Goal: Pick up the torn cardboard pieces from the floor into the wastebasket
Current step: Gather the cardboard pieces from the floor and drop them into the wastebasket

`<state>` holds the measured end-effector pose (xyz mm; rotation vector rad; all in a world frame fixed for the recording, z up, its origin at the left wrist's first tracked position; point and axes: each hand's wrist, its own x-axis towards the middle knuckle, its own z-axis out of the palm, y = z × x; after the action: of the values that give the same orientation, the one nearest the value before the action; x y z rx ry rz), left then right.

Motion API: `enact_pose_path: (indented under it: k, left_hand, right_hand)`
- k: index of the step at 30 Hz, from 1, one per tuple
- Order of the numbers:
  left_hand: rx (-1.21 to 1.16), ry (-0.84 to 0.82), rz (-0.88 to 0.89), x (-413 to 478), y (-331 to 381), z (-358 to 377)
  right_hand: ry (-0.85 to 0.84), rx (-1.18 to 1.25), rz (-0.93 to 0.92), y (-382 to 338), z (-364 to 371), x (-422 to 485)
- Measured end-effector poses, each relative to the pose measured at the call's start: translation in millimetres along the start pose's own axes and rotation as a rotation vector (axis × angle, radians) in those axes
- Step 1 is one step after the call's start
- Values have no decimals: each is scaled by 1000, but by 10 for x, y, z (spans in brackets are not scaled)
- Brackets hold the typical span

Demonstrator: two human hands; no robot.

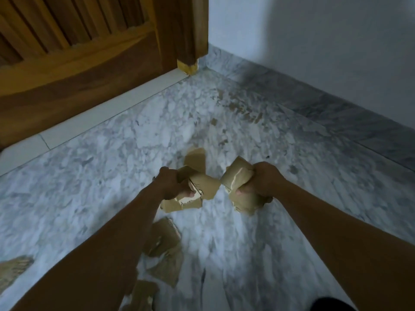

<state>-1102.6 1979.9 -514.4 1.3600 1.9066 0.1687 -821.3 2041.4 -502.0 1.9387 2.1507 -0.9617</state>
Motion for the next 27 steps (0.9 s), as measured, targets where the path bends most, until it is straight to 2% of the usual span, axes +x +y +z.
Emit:
enact_pose_path:
  k: [3,7,10,12,15,17,22,27]
  left_hand:
    - [151,15,-55,218,44,118]
    - [174,-19,-77,328,117,154]
    - [87,-67,-133,316,80,171]
    - [-11,-116,-103,284,-1,161]
    - [-177,-99,-39,128,-35,107]
    - [-201,-103,-28,83,15,-12]
    - [21,-189,-62,435,317,-389]
    - [376,-177,-52,783,661,-270]
  right_hand:
    - [13,-65,-54,6,13,339]
    - [-59,-146,-147,-74,13,701]
    - [-111,-247,-136,-156,45,776]
    - [-130,-257,-133,-187,58,829]
    - [-192,-209,-121,-236,32,858]
    - [-208,-198,-110,-265,26,862]
    - [-214,-220,-127,-289,-13,906]
    - [-248,-134,-113,-189,-32,927]
